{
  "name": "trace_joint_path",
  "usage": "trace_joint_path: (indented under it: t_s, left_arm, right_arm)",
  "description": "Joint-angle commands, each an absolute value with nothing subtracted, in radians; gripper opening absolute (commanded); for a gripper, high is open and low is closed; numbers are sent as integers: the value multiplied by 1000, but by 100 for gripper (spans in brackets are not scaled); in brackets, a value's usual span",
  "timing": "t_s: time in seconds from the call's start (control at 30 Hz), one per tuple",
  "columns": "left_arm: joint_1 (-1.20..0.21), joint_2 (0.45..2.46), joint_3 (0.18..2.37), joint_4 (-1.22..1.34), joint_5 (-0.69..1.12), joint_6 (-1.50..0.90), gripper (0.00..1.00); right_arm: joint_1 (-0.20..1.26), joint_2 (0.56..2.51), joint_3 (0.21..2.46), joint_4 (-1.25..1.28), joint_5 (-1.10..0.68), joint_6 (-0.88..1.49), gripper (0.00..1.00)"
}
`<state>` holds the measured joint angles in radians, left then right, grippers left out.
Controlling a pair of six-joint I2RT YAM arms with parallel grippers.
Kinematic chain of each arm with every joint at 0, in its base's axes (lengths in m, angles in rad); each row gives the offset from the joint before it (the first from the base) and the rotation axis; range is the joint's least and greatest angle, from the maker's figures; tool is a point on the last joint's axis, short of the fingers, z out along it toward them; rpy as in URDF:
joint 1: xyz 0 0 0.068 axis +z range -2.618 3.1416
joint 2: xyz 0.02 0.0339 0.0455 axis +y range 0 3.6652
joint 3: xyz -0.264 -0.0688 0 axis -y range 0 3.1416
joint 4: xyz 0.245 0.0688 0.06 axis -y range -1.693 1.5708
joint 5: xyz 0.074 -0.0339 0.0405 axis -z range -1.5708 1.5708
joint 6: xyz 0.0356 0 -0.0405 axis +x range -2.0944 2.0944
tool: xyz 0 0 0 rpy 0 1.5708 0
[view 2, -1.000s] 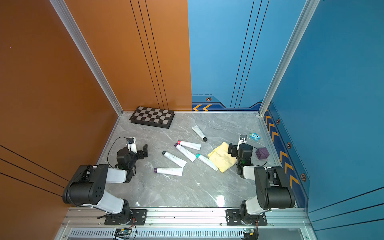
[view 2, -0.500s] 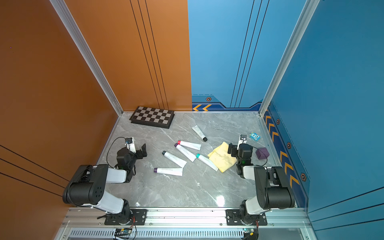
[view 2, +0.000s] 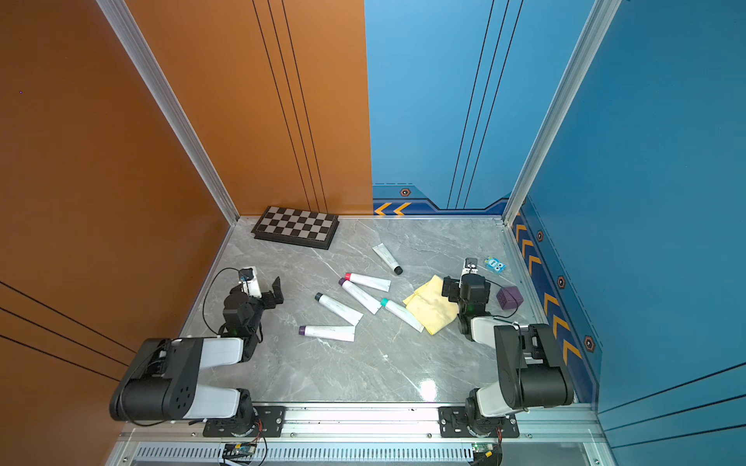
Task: Wipe the surface of the toothpaste tube
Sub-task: Adjust the toothpaste at the center of the board.
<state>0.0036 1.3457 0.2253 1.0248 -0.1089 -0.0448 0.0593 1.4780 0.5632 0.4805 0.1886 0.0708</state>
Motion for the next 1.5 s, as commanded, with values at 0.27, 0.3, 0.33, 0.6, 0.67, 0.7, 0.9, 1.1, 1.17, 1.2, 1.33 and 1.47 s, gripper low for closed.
trace_joint_path:
  t_s: [0.27,0.3,0.33,0.6,0.67,0.7,0.9,1.1,1.17,1.2,1.33,1.47]
  left_arm:
    - [-64,957,505,207,-291,-298,99]
    - [-83,964,522,200,-288,-295,99]
    - [-100,965,529,198,-296,-300,99]
    - [-134,1134,766,-135,-168,-298,99]
    - [-120,1121,738,-83,-110,-342,99]
    - [-99,1106,709,-31,-37,-364,99]
    - [-72,1195,728,34,40,-438,99]
    - [-117,1359,881,-237,-3,-362,99]
    - [-115,1328,848,-233,-47,-424,99]
    - [-111,1318,833,-219,-56,-471,99]
    - [-110,1351,840,-140,103,-479,99]
    - [-138,1366,850,-139,107,-473,98]
  right_arm:
    - [86,1231,745,57,189,672,100]
    - [76,1243,757,28,178,711,100]
    - [76,1252,767,0,186,735,100]
    - [150,1212,729,5,287,689,100]
    - [179,1201,740,-13,312,649,100]
    - [187,1200,750,-28,316,633,100]
    - [246,1237,793,-73,341,593,100]
    - [340,1246,812,-74,394,540,100]
    - [367,1245,813,-66,425,528,100]
    - [375,1246,814,-66,433,525,100]
    - [396,1253,819,-67,435,518,100]
    - [413,1254,837,-96,438,518,100]
